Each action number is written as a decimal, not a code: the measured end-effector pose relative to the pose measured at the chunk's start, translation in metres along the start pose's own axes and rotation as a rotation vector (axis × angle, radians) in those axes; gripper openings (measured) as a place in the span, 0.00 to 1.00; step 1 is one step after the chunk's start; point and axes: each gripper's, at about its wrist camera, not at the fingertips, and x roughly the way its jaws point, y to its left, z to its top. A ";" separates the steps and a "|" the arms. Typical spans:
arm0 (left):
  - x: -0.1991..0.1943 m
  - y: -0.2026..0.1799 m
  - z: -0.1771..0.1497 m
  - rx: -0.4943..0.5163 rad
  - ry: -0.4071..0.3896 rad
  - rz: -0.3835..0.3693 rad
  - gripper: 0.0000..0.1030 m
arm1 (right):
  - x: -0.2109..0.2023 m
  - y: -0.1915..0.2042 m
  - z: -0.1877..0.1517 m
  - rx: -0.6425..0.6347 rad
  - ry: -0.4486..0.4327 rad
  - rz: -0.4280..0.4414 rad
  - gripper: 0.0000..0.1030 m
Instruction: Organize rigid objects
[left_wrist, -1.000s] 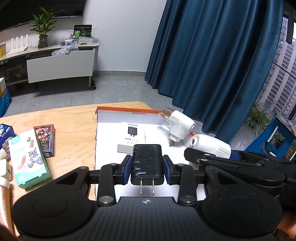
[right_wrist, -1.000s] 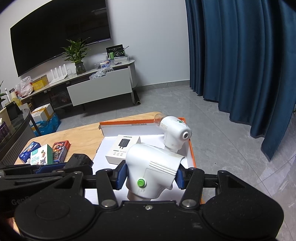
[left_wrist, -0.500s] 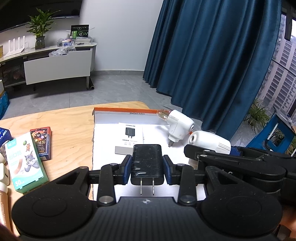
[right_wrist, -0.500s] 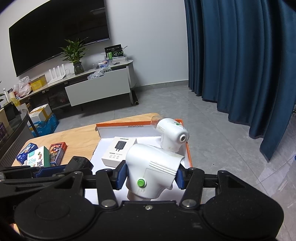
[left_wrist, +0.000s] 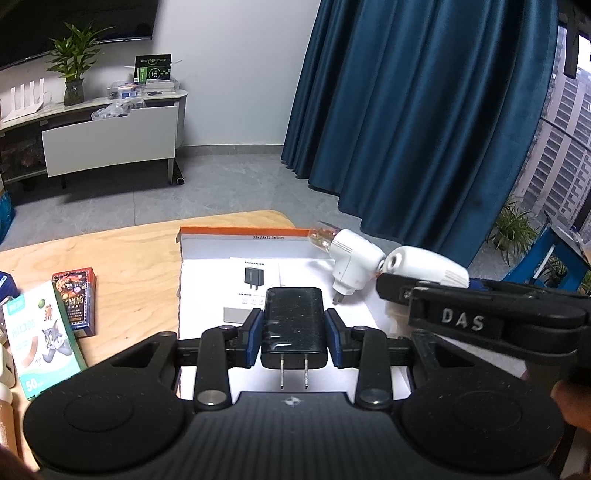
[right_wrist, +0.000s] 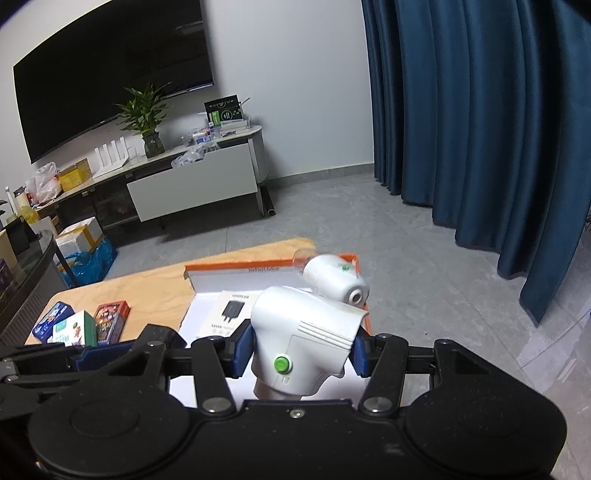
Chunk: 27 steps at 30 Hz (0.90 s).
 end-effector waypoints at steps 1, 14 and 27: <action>0.000 0.000 0.001 -0.003 -0.003 0.000 0.35 | -0.001 -0.001 0.001 0.002 -0.001 0.003 0.61; -0.003 0.002 0.005 -0.011 -0.019 -0.004 0.35 | -0.002 0.005 0.007 -0.047 0.010 -0.032 0.61; -0.001 0.002 0.003 -0.007 -0.012 -0.002 0.35 | 0.004 0.008 0.007 -0.058 0.034 -0.036 0.61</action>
